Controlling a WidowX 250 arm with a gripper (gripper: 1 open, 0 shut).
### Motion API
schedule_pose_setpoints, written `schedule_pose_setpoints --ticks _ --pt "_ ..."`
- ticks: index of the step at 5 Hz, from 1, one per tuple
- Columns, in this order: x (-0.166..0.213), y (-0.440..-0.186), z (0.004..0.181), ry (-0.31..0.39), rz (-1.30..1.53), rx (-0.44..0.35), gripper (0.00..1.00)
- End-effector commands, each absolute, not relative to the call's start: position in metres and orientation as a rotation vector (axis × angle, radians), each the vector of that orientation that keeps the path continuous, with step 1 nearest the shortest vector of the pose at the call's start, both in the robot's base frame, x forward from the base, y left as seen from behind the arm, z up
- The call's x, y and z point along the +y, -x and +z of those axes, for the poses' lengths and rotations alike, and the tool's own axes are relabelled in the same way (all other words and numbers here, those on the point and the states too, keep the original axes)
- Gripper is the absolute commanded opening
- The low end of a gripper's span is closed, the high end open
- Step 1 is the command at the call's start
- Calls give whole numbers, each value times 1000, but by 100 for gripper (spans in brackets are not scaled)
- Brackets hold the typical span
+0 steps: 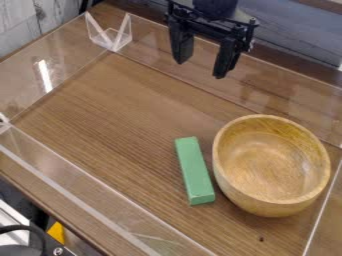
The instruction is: Put the green block in the brown bowl
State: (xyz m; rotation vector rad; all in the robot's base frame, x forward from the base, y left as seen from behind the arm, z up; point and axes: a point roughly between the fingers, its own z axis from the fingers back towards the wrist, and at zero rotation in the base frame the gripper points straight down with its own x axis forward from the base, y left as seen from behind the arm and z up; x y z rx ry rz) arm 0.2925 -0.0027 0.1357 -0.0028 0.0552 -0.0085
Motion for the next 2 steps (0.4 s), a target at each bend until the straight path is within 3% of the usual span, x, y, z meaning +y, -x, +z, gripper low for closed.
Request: schedule_pose_setpoints --ticks 1,2 --pt "8 -288 136 14 20 66 100" --pt "16 -277 133 40 83 91 100"
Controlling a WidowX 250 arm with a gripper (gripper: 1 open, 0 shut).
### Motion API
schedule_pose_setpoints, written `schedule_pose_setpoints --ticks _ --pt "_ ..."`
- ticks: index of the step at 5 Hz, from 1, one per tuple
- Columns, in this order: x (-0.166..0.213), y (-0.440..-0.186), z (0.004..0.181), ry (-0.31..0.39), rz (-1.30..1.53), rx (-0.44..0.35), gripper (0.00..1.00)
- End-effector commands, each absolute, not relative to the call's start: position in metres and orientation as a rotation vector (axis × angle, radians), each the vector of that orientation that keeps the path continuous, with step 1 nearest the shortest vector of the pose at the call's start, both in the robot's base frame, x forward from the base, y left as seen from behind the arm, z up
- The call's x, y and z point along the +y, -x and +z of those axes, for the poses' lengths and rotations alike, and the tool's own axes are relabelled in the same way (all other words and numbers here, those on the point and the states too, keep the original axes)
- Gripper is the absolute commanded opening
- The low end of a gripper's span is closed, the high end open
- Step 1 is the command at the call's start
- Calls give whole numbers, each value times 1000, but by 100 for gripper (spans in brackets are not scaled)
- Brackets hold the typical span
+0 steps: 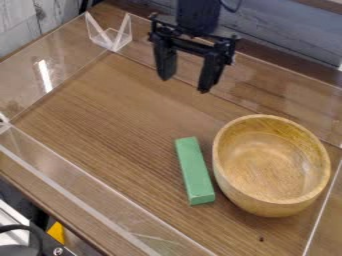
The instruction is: Put the green block in the brown bowl
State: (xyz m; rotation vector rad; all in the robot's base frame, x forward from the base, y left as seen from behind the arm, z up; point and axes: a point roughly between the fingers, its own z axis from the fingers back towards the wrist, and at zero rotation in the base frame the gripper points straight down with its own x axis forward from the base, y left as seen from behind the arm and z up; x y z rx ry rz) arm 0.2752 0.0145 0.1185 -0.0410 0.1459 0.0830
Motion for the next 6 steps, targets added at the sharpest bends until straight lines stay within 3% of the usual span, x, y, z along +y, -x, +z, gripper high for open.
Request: schedule_pose_setpoints --ticks 1,4,6 --pt "7 -264 132 62 167 110 100" --pt "3 -234 120 109 456 131 100" --pt "-5 -219 121 130 554 134 100"
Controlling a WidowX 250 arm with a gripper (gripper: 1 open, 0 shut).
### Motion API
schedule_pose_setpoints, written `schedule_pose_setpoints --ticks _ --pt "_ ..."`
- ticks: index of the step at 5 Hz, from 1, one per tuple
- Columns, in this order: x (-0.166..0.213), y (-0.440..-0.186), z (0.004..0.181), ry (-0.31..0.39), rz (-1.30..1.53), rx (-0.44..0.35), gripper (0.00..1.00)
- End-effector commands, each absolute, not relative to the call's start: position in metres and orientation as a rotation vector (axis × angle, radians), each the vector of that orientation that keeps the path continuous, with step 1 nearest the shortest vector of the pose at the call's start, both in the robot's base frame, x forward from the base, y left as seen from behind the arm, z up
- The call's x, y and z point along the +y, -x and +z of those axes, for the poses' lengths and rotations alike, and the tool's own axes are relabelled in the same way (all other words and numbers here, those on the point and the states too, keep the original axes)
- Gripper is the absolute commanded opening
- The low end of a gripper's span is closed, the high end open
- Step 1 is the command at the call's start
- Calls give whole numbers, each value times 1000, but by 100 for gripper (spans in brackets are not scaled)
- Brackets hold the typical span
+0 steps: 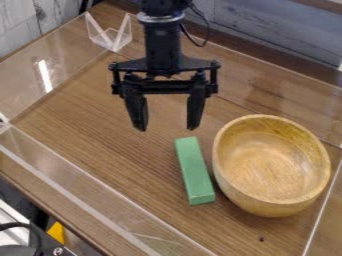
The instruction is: Put the green block in the brown bowl
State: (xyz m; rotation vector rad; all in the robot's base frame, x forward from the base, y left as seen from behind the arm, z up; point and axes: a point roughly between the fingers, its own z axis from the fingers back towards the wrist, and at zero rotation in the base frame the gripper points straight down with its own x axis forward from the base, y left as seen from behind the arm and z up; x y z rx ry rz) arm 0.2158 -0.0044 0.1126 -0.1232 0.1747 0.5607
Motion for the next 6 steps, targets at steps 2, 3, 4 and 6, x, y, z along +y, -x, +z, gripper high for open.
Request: schedule_pose_setpoints --ticks 2,3,4,6 --pt "-45 -215 109 147 625 136 100" --pt "-48 -212 85 155 725 121 100" --pt "-42 -218 63 161 782 98 100" --pt "-42 -219 42 149 781 93 100"
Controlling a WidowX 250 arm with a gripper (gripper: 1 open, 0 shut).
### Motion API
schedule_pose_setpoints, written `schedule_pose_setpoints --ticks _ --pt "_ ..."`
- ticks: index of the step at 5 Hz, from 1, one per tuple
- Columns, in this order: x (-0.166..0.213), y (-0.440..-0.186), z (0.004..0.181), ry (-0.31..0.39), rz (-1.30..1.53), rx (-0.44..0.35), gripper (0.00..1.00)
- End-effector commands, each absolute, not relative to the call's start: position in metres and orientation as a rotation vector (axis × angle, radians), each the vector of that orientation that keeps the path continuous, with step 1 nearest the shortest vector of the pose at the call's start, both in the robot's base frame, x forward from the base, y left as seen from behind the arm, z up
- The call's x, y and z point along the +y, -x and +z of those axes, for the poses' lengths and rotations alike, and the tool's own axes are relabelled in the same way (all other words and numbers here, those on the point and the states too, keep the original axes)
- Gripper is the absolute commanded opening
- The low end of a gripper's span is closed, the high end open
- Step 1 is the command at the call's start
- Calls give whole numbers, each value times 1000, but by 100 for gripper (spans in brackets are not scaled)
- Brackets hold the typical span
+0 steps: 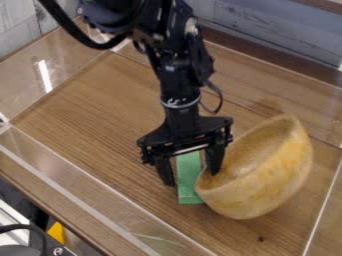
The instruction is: Put the green block in the brown bowl
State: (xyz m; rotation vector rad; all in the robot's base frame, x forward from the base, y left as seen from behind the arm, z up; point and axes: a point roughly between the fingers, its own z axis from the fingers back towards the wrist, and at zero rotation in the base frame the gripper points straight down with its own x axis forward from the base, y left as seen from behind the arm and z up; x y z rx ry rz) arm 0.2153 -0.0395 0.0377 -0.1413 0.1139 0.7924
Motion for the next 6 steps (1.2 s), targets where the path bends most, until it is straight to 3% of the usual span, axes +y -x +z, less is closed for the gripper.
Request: schedule_pose_setpoints --ticks 1,2,4,6 --pt "-57 -224 33 155 855 87 100" --pt "-72 -227 28 158 931 85 0" --pt "-42 -226 55 163 1041 72 0" --pt "-37 -220 52 151 1023 49 0"
